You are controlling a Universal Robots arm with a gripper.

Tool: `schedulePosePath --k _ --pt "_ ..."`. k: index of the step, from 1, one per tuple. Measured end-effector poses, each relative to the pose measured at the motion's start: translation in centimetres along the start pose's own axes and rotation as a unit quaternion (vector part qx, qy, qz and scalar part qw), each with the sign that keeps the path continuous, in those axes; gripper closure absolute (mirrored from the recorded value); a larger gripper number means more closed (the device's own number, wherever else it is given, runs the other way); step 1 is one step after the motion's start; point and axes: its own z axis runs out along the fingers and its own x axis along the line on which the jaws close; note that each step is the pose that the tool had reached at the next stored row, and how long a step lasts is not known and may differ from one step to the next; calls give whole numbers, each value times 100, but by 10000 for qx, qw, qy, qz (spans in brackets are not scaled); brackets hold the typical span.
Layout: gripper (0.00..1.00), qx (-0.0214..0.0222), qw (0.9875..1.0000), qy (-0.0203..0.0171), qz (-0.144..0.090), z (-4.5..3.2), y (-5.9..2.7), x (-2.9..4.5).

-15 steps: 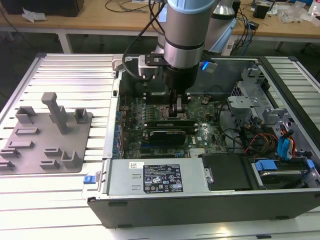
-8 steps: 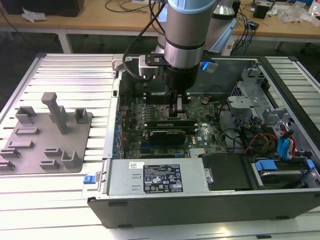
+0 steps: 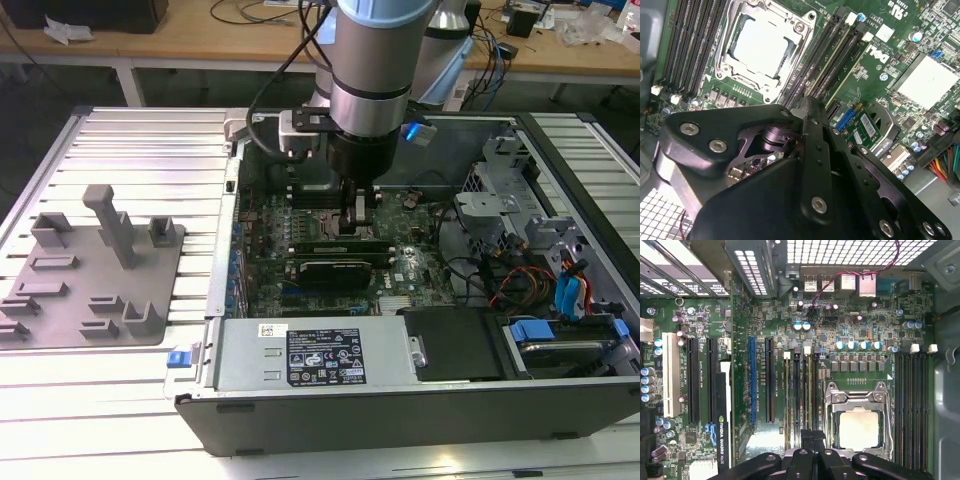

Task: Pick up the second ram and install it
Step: 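Press down the second ram until it locks into place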

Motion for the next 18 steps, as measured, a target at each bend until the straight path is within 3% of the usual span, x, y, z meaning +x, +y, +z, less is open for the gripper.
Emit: schedulePosePath --k 5,12,18 --pt "92 0 10000 0 1 2 -153 -1" --pt "92 0 10000 0 1 12 -435 -4" --pt "92 0 10000 0 1 65 -532 -4"
